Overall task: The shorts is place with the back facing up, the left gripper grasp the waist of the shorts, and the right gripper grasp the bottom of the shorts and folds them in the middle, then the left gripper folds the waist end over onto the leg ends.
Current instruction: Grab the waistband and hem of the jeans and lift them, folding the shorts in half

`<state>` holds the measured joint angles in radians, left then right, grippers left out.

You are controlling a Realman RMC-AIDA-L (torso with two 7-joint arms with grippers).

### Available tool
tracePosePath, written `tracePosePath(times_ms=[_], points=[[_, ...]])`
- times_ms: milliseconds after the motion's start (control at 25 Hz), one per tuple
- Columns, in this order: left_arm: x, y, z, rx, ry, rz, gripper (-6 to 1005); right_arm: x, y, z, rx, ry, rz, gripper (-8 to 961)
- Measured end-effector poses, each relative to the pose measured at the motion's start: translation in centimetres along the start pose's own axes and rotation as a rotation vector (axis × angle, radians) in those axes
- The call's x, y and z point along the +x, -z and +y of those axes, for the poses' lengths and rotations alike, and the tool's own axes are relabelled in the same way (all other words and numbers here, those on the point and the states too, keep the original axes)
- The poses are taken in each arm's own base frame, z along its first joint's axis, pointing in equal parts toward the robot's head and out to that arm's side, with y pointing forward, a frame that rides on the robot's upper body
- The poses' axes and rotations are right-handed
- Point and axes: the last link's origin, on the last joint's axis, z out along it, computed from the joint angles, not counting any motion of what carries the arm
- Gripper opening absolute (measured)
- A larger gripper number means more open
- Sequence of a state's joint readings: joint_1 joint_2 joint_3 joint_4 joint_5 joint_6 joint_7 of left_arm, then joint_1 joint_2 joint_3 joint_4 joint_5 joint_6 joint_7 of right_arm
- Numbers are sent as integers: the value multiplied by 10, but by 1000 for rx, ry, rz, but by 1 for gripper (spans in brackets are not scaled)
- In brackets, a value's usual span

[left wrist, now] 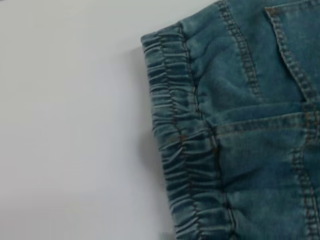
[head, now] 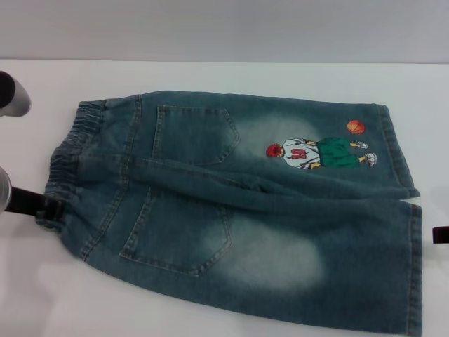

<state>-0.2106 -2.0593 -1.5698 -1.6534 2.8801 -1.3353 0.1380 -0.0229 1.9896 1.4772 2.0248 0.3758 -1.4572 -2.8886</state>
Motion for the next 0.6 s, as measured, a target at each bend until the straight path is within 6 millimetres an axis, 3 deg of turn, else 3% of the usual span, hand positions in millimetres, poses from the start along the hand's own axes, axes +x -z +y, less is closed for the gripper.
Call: tracePosePath(times_ms=[160, 360, 600], points=[[-1, -6, 0, -2, -2, -14, 230, 0, 0, 0, 0, 1, 0, 689], [-2, -8, -2, -1, 1, -20, 463, -1, 0, 1, -1, 2, -1, 689], [-1, -10, -2, 0, 0, -26, 590, -1, 0, -1, 3, 7, -1, 688]])
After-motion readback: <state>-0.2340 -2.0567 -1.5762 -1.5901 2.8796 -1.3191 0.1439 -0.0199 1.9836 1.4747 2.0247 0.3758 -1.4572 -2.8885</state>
